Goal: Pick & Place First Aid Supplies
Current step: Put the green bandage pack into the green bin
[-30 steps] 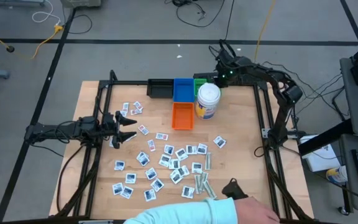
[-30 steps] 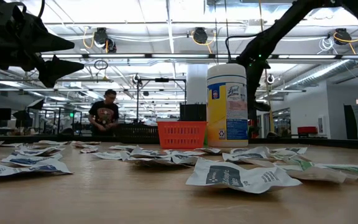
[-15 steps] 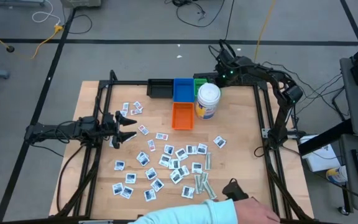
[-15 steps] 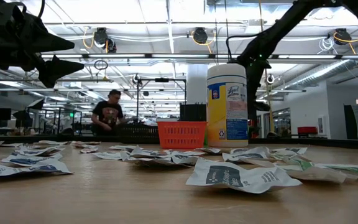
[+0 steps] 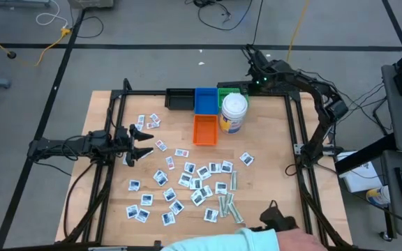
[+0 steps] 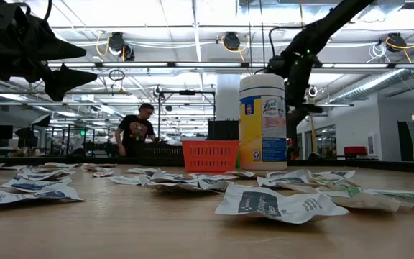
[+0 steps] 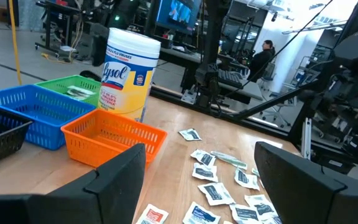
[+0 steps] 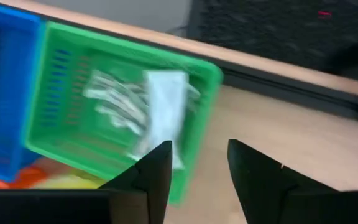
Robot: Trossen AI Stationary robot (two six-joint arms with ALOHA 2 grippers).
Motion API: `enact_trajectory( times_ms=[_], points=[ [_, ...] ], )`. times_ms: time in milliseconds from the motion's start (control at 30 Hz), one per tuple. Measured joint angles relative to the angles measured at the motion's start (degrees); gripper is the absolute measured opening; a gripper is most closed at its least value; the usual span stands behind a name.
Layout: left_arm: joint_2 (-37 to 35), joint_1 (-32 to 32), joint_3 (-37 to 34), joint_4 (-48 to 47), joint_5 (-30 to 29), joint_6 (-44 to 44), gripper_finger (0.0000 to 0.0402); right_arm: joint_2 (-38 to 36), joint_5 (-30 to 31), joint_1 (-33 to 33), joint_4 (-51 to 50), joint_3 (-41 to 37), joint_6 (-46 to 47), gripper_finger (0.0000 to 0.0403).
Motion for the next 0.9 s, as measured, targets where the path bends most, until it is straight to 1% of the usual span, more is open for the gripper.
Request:
enact_trajectory(
  times_ms=[133, 267, 700, 900],
  points=[
    [0.0, 0.0, 0.0, 0.0, 0.0, 0.0, 0.0306, -2.1, 6.1, -0.1, -4.0, -1.0, 0.8, 0.0137],
    [0.0, 0.0, 0.0, 0.0, 0.0, 0.0, 0.0306, -5.0, 8.4, -0.1, -5.5, -4.8, 4.1, 0.0131],
    [0.0, 0.0, 0.0, 0.0, 0.0, 0.0, 0.0306, -18.9, 8.5, -0.1, -5.8, -24.3, 16.1, 0.0116],
    [0.0, 0.0, 0.0, 0.0, 0.0, 0.0, 0.0306, -23.9, 8.4, -0.1, -5.8, -31.0, 19.9, 0.0110]
  ],
)
